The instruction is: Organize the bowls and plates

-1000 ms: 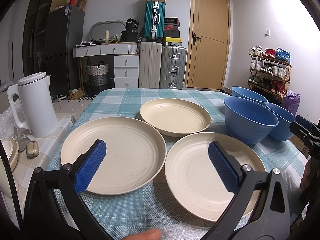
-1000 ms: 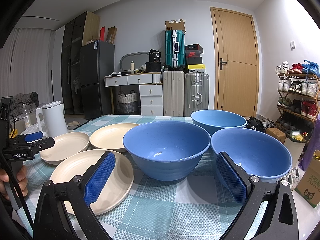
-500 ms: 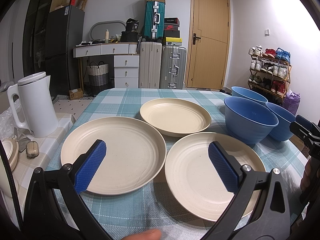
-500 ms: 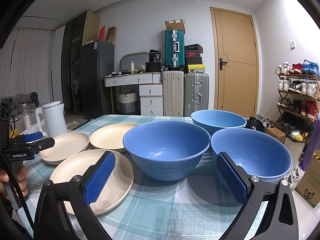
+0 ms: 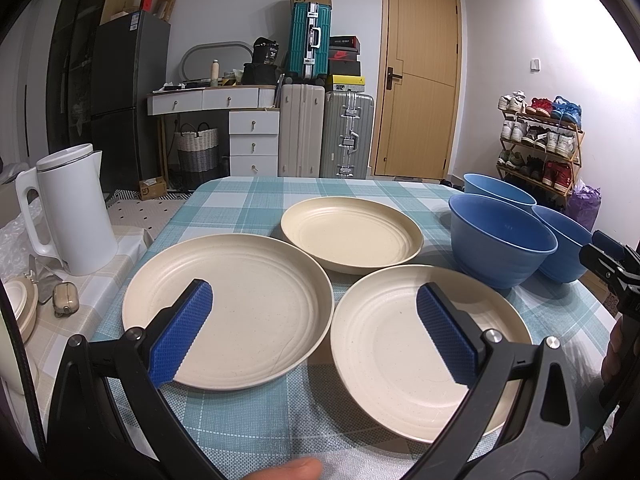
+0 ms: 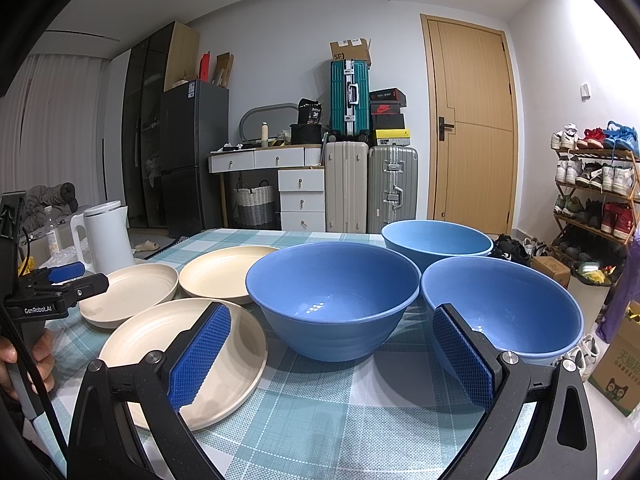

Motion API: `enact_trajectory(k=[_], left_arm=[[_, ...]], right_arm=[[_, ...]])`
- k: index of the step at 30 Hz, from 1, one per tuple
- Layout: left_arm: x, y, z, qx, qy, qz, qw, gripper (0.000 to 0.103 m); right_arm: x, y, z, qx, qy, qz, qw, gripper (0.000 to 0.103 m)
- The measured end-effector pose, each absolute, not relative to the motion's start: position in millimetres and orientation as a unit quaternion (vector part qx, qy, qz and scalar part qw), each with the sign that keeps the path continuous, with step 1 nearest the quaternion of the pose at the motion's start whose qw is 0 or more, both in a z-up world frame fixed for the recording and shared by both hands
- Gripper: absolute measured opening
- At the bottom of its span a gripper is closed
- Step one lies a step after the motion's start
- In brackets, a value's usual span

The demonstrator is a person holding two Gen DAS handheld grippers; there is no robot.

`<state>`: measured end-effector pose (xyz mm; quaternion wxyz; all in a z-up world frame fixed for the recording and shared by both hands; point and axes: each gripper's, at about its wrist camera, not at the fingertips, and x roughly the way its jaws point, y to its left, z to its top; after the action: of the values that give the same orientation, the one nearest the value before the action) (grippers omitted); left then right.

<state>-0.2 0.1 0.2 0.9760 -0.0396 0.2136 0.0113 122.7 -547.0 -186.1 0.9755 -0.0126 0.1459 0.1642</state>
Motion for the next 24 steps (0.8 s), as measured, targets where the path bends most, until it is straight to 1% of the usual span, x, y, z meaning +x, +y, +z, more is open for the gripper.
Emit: enact_trajectory(k=[7,14,24], left_arm=[[-0.2,0.2,0.2,-0.04,0.214,0.01,0.976,0.102],[-0.8,2.5,-0.4,-0.049,0.215,0.016,0.975,0.102],[0.5,2.7,3.1,-0.046,0.223,0.013,0.974,0.102]], right_arm=[[131.1,-552.4,-188.2,-0.011,0.155,0.158,0.975,0.103],[138.7,-546.8,-190.6,-0.017,0.183,0.152,0.971,0.103],[135.6,-546.6,-177.2,-0.021,0.175,0.155,0.972,0.103]])
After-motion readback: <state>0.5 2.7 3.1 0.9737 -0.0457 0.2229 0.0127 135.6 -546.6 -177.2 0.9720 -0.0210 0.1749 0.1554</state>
